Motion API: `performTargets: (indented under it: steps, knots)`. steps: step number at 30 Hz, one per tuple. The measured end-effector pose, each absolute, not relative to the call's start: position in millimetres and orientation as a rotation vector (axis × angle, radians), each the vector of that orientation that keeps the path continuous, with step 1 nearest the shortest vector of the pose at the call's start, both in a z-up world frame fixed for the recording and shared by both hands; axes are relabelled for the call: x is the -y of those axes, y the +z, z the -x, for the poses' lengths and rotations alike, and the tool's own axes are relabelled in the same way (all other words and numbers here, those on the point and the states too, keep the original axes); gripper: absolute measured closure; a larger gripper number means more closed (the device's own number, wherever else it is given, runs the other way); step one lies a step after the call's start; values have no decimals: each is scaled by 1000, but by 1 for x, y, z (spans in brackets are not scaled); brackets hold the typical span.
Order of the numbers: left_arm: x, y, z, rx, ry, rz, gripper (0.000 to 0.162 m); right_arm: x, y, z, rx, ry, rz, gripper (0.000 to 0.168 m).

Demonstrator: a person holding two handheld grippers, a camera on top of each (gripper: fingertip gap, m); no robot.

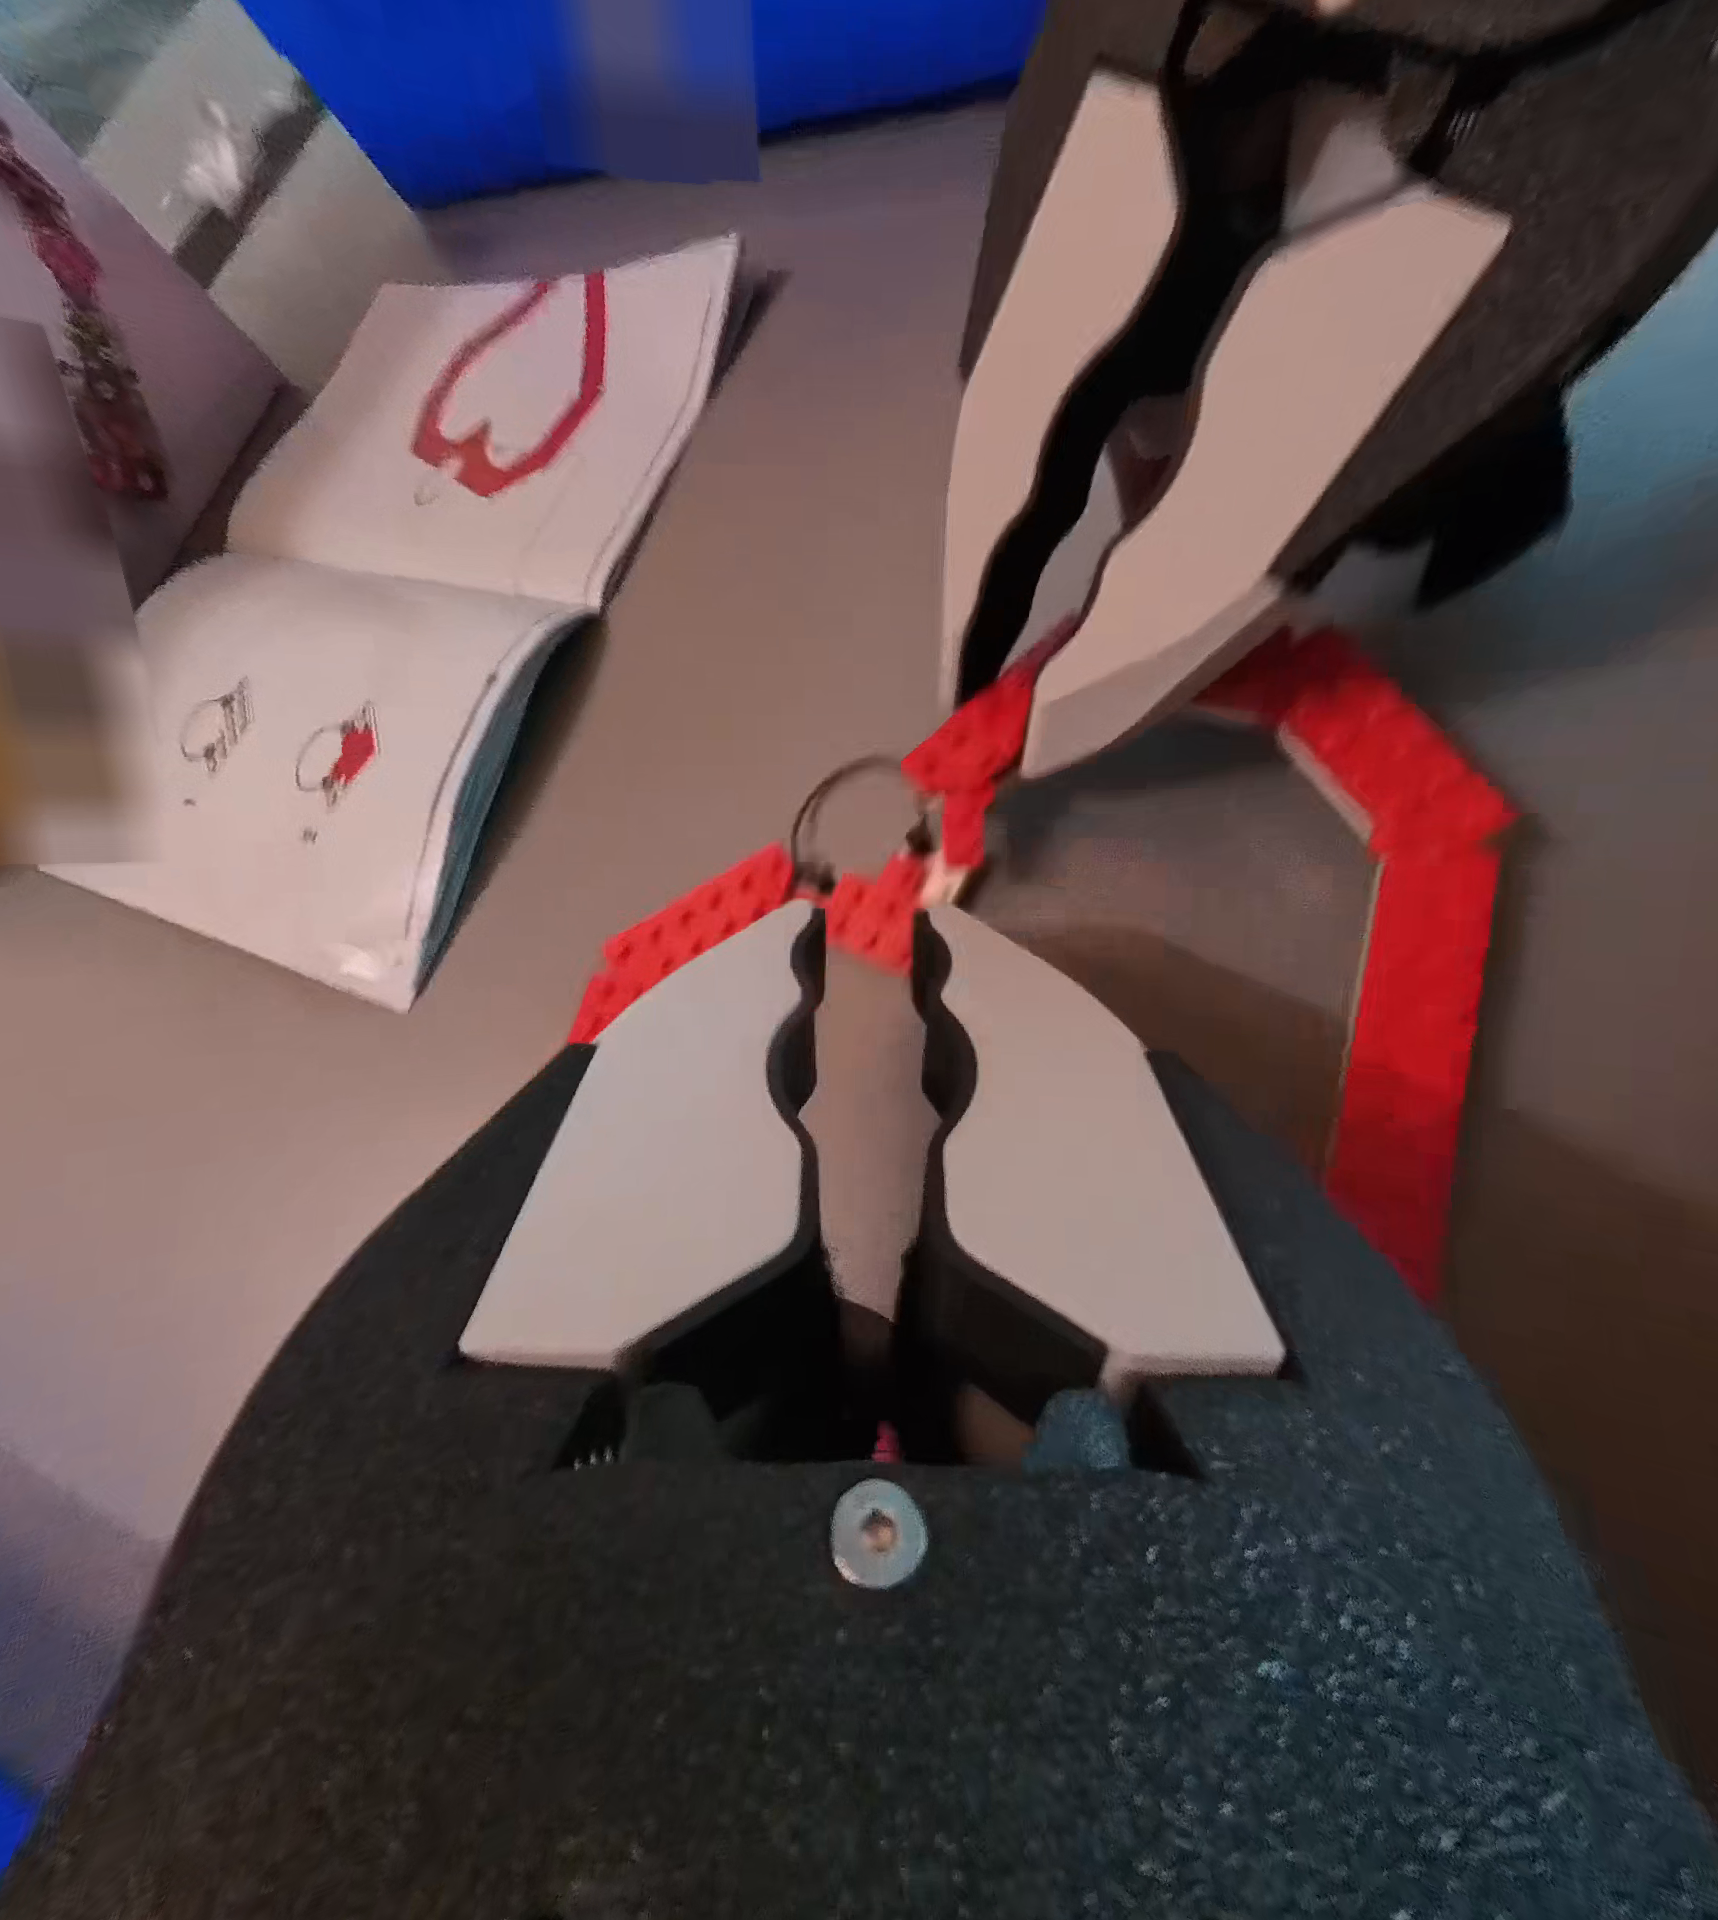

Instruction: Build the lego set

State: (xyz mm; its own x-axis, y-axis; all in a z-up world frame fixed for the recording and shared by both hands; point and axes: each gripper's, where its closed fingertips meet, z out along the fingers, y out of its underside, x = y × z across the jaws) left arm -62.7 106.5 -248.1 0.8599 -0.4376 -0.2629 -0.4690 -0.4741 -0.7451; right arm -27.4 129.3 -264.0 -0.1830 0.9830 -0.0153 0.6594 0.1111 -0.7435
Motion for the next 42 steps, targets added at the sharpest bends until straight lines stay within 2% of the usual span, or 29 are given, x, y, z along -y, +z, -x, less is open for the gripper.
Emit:
performTargets:
  steps: [6,14,21,27,31,42]
  knots:
    - [-99,-275,73,-811,8,2252,150,-133,-270,28,1836,854,1682,152]
    - [-117,-275,64,-574,-63,2212,145,-142,-276,31,1716,785,1820,152]
    - [-116,-278,53,-576,-238,2256,149,-152,-276,34,1638,731,1869,152]
    - [-133,-261,80,-410,-77,2185,148,-152,-276,35,1627,728,1873,151]
    - [-132,-278,70,-445,-180,2303,152,-153,-276,35,1619,713,1873,152]
    - [-132,-278,67,-449,-125,2292,155,-154,-277,33,1631,578,1911,151]
